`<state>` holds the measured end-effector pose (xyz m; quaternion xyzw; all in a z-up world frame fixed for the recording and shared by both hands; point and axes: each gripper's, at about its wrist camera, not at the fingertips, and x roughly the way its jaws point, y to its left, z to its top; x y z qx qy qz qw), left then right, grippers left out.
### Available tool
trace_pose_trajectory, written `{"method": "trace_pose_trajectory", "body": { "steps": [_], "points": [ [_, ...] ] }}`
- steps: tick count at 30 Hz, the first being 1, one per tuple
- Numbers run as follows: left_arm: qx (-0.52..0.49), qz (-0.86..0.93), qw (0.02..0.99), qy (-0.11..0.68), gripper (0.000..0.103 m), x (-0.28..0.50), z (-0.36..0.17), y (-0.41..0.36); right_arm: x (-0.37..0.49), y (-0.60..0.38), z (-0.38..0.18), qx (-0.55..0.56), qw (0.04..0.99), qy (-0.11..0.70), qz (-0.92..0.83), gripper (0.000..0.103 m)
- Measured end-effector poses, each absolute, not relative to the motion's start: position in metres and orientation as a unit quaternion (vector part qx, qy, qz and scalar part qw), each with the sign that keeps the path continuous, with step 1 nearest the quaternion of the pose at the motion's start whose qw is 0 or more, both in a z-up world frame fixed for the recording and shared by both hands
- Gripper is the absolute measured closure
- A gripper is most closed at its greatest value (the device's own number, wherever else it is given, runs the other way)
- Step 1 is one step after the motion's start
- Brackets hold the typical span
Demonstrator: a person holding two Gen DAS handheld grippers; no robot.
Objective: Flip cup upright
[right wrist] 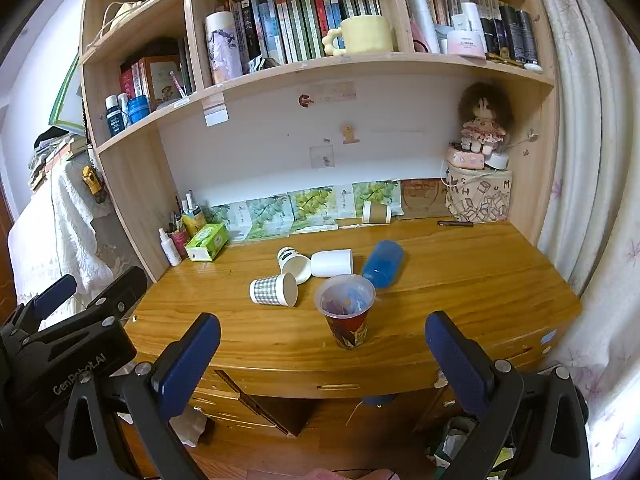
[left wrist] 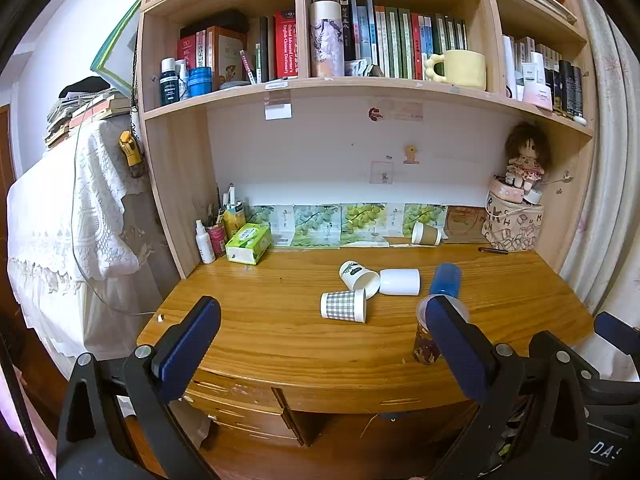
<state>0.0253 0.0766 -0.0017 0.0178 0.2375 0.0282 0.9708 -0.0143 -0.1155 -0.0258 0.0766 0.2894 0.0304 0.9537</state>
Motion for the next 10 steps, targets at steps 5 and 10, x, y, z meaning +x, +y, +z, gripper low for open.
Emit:
{"method": "trace_pose_trajectory", "body": {
  "steps": [5, 10],
  "points": [
    [0.019, 0.023, 0.971, 0.237, 0.001, 0.0248, -0.0004, 0.0782, -0.0156, -0.1120, -0.0283, 0.078, 0.953, 0.293, 0.026, 0.001],
    [0.019, 0.023, 0.971, 0.237, 0.001, 0.0251, -0.0008, 0.0788, -0.0158, -0.1108, -0.0288, 0.078, 0.952, 0.295, 0.028, 0.001]
  ]
}}
